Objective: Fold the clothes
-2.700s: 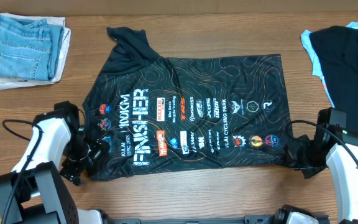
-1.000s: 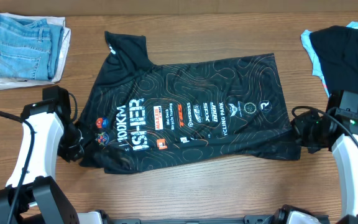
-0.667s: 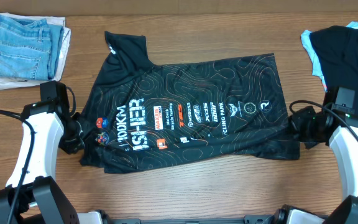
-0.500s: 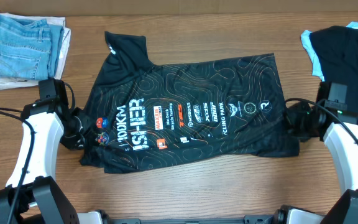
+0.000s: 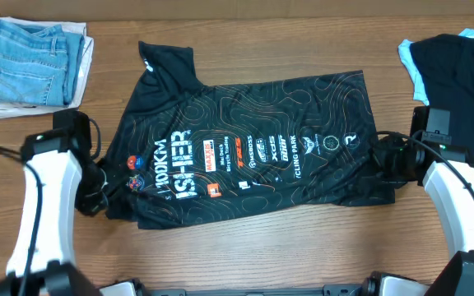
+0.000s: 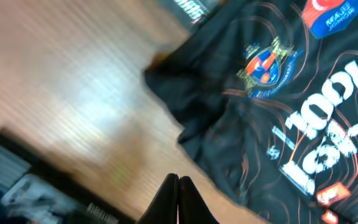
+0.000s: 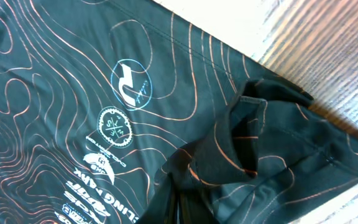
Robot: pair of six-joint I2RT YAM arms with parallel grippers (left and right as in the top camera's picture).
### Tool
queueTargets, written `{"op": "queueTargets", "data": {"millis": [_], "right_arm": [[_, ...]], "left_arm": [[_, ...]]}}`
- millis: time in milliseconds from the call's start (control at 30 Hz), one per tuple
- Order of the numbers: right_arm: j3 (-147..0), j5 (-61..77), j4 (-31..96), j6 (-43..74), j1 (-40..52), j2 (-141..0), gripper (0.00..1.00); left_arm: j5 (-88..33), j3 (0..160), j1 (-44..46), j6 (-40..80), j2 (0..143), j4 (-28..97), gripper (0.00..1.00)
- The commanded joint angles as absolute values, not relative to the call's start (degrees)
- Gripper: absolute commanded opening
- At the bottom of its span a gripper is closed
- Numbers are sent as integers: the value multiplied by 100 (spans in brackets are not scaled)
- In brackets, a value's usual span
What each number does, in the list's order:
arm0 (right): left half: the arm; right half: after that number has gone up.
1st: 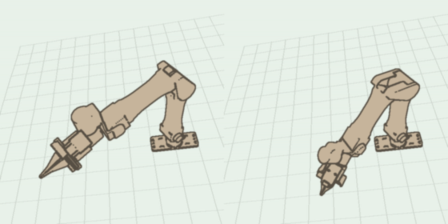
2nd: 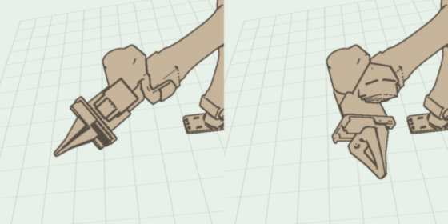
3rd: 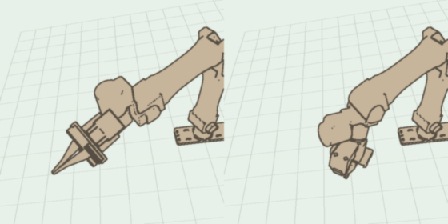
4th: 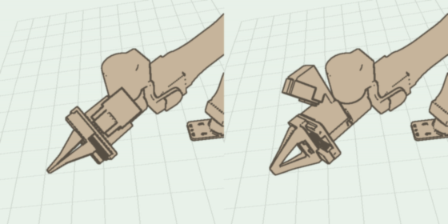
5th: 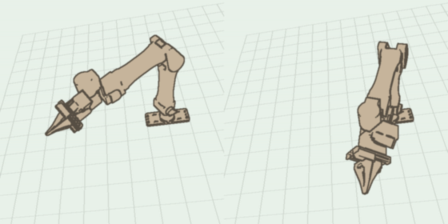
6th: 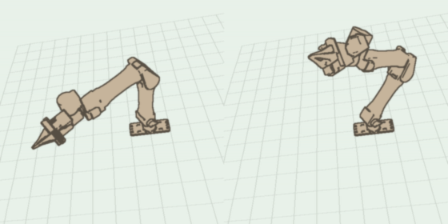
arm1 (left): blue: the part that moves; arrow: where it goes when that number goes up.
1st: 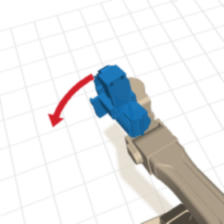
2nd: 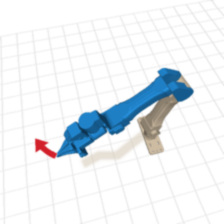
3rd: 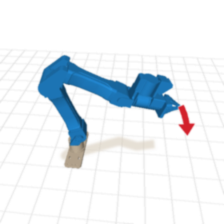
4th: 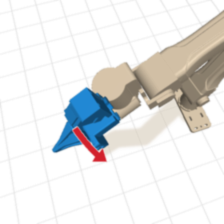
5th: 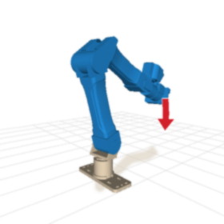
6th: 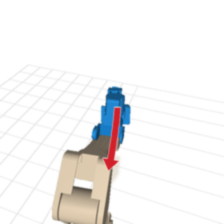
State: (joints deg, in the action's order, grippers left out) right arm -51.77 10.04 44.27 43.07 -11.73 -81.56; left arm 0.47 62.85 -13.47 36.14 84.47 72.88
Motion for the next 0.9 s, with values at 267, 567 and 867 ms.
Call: {"op": "queueTargets", "data": {"millis": [267,567,867], "right_arm": [[-5334,906,4536,4307,-1164,-8156,5],[-5332,908,4528,4307,-1164,-8156,5],[-5332,908,4528,4305,-1164,-8156,5]], "left_arm": [[-617,5068,-1000,4136,7231,7524,13],[-961,3942,-705,4379,7338,5975,8],[-1177,3927,-545,4436,7671,5424,45]]}}
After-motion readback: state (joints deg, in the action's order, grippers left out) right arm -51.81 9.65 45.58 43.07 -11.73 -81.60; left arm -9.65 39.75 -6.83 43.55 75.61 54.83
